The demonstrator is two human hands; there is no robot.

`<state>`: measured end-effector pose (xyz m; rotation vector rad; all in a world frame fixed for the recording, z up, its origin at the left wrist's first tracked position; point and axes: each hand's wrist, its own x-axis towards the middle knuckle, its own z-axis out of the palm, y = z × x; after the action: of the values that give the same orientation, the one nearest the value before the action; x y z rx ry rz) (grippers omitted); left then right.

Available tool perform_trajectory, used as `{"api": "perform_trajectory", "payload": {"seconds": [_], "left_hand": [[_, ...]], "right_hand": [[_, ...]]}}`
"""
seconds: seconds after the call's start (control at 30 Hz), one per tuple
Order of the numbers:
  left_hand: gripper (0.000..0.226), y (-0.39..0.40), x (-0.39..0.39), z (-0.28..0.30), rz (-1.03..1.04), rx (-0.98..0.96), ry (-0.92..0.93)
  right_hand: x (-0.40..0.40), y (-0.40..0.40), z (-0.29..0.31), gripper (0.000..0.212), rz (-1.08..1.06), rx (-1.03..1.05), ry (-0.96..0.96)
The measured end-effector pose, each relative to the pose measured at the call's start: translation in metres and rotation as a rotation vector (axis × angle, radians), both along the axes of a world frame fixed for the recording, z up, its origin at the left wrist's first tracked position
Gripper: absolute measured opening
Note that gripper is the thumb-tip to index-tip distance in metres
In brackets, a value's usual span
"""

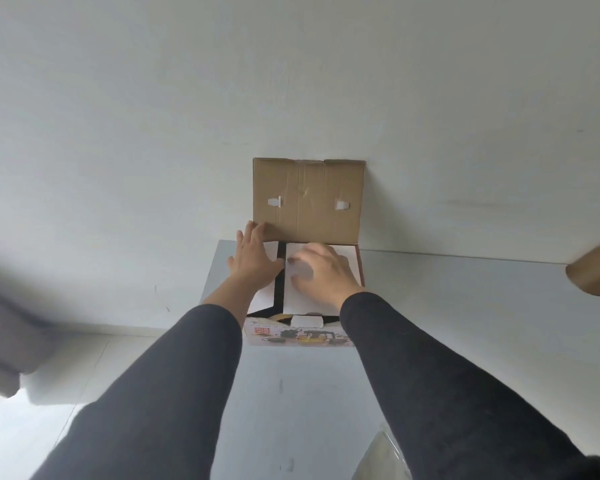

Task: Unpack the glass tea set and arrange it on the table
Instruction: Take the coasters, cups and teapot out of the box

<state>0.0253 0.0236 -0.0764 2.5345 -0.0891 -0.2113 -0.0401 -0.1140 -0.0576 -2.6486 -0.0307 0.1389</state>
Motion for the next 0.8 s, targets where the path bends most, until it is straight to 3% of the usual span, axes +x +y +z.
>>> {"api": "perform_trajectory", "payload": {"seconds": [0.1, 0.23, 0.43, 0.5, 0.6, 0.8], "left_hand": [[0.065, 0.004, -0.002, 0.010, -0.005, -0.060, -0.045], [0.060, 0.014, -0.006, 0.027, 0.006, -0.037, -0.112], [0.058, 0.040, -0.026, 0.025, -0.185, 0.450, -0.169], [0.059, 0.045, -0.038, 0.022, -0.196, 0.497, -0.108], [0.049, 0.048, -0.055, 0.017, -0.187, 0.523, -0.030], [0.044, 0.040, -0.075, 0.015, -0.155, 0.435, 0.123]], "right_hand": [[0.001, 0.010, 0.002, 0.017, 0.079, 0.012, -0.024], [-0.002, 0.020, 0.013, 0.016, 0.146, -0.075, 0.023], [-0.028, 0.023, 0.043, 0.026, 0.051, -0.171, -0.165], [-0.038, 0.017, 0.056, 0.030, -0.001, -0.280, -0.215], [-0.053, 0.006, 0.071, 0.013, -0.148, -0.454, -0.252], [-0.086, -0.019, 0.067, 0.035, -0.499, -0.593, -0.101]]}}
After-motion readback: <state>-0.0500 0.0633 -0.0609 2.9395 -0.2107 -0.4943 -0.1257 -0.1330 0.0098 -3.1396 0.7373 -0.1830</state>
